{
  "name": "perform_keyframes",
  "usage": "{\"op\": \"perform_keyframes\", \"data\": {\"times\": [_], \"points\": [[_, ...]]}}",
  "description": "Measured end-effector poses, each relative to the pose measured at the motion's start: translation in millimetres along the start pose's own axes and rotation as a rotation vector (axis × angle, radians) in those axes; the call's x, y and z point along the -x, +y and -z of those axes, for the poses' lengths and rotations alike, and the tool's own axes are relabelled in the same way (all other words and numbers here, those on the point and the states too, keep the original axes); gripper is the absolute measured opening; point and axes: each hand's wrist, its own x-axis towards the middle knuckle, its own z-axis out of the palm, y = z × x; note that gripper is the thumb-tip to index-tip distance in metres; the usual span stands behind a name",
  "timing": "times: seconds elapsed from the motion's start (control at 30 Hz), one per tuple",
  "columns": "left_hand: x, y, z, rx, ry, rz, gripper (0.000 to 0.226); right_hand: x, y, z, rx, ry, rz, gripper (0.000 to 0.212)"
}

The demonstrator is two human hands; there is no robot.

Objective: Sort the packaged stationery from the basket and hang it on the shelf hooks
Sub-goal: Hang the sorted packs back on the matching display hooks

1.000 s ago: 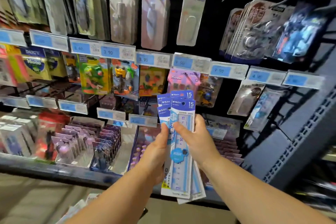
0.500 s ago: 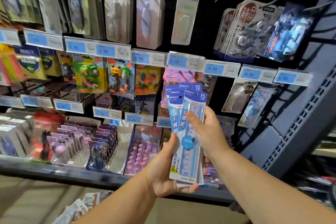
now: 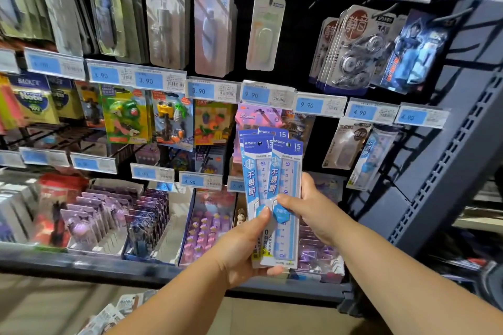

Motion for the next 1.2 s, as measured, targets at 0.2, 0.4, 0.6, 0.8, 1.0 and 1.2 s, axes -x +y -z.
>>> {"op": "perform_keyframes", "data": {"times": [0.2,0.4,0.6,0.8,1.0,1.2], "points": [[-11.3,-8.7,-11.5,-0.026,0.042,-0.010,0.060,11.3,-1.5,23.6,0.041,-0.011,-0.111,0.039],[-29.8,-19.4,-29.3,0.020,0.018,0.033,0.037,19.4,7.8,60.5,-0.249,0.232,-0.175,0.015],[-60.0,-23.4,-55.2,-0.094,-0.009,0.044,0.044,30.4,15.7,113.1,-0.547,0.477,-0.059,0.025],[-81.2,-21.7,-82.2,-0.147,-0.040,0.054,0.038,29.1,28.2,145.3,-0.464,0.639,-0.017,0.027],[-97.2,-22.0,-85.8,-0.152,-0.048,0.058,0.032,10.0,36.5,154.9,-0.417,0.836,0.023,0.022],[-113.7,-21.3,-75.4,-0.176,-0.066,0.024,0.059,-4.0,44.4,166.8,-0.374,0.926,0.042,0.025]]}}
